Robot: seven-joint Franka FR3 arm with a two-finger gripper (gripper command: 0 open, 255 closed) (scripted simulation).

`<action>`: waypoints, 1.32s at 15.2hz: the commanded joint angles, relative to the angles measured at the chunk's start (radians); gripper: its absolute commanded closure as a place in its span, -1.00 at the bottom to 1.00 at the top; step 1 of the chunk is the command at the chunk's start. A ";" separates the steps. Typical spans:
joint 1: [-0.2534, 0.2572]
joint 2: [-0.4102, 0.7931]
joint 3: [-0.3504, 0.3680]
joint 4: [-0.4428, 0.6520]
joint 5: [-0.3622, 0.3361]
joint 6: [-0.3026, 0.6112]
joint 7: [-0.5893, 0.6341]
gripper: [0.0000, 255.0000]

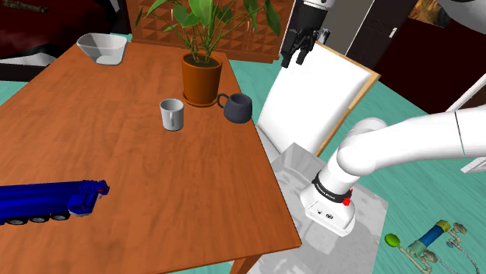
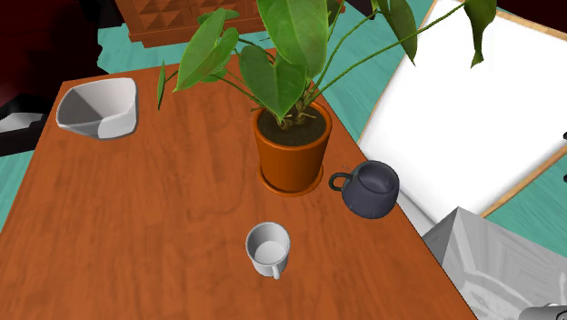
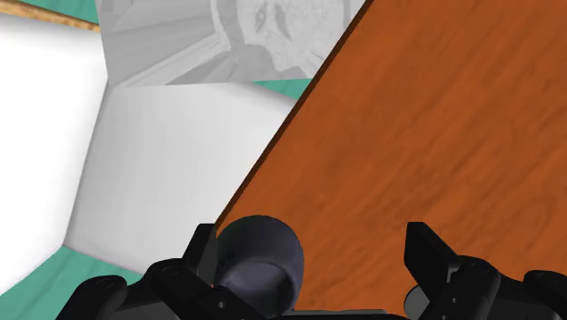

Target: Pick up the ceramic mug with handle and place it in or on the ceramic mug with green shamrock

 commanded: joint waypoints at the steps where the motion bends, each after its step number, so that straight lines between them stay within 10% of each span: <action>1: 0.000 0.000 0.000 0.000 0.000 0.000 0.000 -1.00; 20: 0.070 0.556 0.156 0.093 0.056 0.514 0.114 -1.00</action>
